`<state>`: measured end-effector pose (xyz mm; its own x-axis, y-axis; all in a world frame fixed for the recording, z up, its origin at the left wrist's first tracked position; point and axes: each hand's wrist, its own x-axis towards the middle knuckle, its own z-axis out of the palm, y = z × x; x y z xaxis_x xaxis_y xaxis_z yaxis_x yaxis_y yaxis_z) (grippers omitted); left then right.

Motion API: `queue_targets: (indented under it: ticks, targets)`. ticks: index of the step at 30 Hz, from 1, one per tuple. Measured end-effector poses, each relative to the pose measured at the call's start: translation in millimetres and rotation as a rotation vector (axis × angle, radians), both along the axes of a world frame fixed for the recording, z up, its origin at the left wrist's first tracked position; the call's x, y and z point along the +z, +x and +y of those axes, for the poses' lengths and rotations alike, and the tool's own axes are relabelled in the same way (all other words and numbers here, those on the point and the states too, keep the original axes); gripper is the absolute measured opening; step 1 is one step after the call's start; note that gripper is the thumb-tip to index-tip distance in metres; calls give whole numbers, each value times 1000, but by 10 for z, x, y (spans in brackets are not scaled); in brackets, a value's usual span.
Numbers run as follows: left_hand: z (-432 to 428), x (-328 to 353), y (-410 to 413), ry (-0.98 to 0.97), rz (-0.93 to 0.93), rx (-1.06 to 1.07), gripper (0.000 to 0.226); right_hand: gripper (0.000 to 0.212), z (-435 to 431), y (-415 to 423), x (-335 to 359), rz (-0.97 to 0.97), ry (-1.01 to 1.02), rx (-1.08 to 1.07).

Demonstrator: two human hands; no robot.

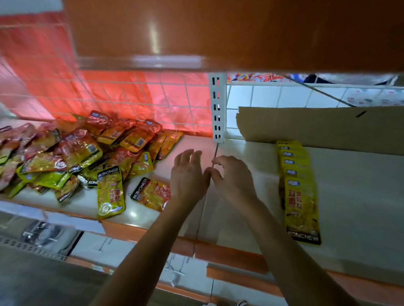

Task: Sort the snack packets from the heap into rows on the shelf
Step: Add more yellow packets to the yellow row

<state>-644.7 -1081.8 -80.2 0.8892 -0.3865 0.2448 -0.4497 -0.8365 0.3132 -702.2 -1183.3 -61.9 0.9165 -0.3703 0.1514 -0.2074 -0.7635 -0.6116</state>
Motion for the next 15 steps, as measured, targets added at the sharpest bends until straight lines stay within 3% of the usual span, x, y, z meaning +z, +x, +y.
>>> queue_targets:
  ticks: [10,15]
  targets:
    - [779,2,692,177,24,149,37,35,609,943,-156,86,-59,111]
    - [864,15,938,165,19,62,30,38,744,1367,-154,187,-13,73]
